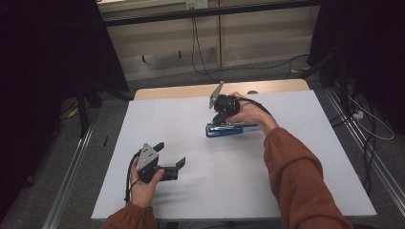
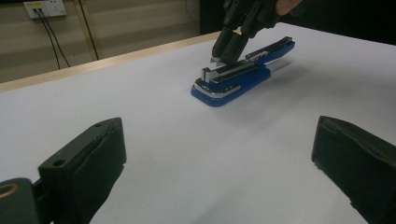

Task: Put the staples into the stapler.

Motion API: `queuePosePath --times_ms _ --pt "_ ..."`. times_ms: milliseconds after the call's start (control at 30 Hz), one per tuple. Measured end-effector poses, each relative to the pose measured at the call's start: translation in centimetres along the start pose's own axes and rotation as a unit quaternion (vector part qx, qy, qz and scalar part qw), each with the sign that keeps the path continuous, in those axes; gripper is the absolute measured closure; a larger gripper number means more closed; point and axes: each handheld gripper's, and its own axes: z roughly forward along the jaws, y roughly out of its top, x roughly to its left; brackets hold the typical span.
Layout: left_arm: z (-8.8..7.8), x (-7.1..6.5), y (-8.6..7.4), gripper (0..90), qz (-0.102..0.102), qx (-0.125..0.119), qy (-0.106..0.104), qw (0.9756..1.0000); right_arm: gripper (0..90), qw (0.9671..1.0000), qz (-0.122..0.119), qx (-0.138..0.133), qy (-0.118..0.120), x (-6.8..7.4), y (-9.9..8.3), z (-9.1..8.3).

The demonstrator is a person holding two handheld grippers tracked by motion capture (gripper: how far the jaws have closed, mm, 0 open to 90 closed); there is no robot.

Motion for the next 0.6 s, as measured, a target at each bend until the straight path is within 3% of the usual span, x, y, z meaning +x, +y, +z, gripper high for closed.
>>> queuePosePath --times_ms 133,600 --pt "-0.02 -0.01 0.01 3.1 -0.003 -0.002 -0.001 1.0 79.3 0.9999 0.006 0.01 -0.003 0.03 -0.04 0.14" --pt "-0.02 0.04 0.01 3.1 -0.001 -0.001 0.0 1.0 79.3 0.9999 -0.012 0.012 0.001 0.23 0.23 0.32"
